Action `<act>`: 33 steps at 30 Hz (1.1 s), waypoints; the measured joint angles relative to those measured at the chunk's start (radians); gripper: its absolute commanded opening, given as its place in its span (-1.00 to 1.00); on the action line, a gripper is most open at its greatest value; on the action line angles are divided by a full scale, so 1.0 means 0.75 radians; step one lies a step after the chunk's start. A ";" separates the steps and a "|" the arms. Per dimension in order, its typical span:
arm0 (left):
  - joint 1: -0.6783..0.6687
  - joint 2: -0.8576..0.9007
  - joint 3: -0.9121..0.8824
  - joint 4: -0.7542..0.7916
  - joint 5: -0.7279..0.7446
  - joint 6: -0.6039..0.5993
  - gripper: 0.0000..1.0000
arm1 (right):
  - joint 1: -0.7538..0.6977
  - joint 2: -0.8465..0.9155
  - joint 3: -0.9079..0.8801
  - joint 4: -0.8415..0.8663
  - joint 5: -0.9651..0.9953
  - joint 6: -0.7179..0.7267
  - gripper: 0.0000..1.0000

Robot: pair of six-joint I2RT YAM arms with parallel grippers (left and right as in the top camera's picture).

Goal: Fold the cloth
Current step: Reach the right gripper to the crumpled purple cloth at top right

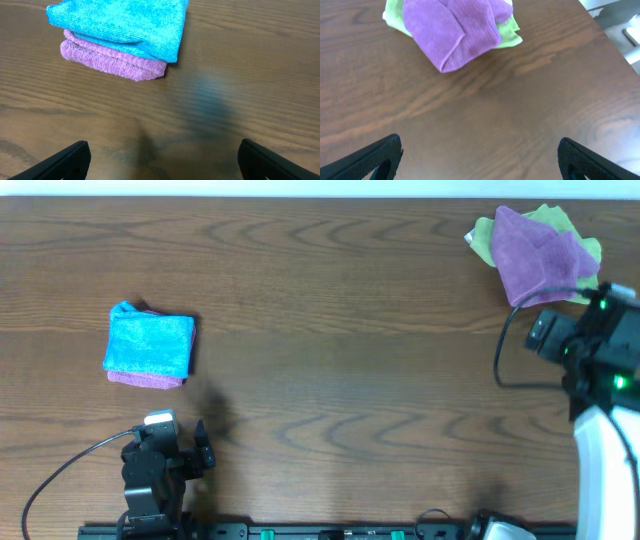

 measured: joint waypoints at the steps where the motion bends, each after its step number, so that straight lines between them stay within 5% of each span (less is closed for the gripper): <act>1: 0.000 0.000 0.000 -0.001 0.000 0.000 0.91 | -0.004 0.040 0.026 0.003 0.000 0.000 0.99; 13: 0.000 0.000 0.000 0.000 0.000 0.000 0.90 | -0.064 0.497 0.310 0.156 -0.012 0.069 0.98; 33: 0.000 0.000 0.000 0.000 0.000 0.000 0.90 | -0.066 0.832 0.413 0.532 -0.101 0.089 0.99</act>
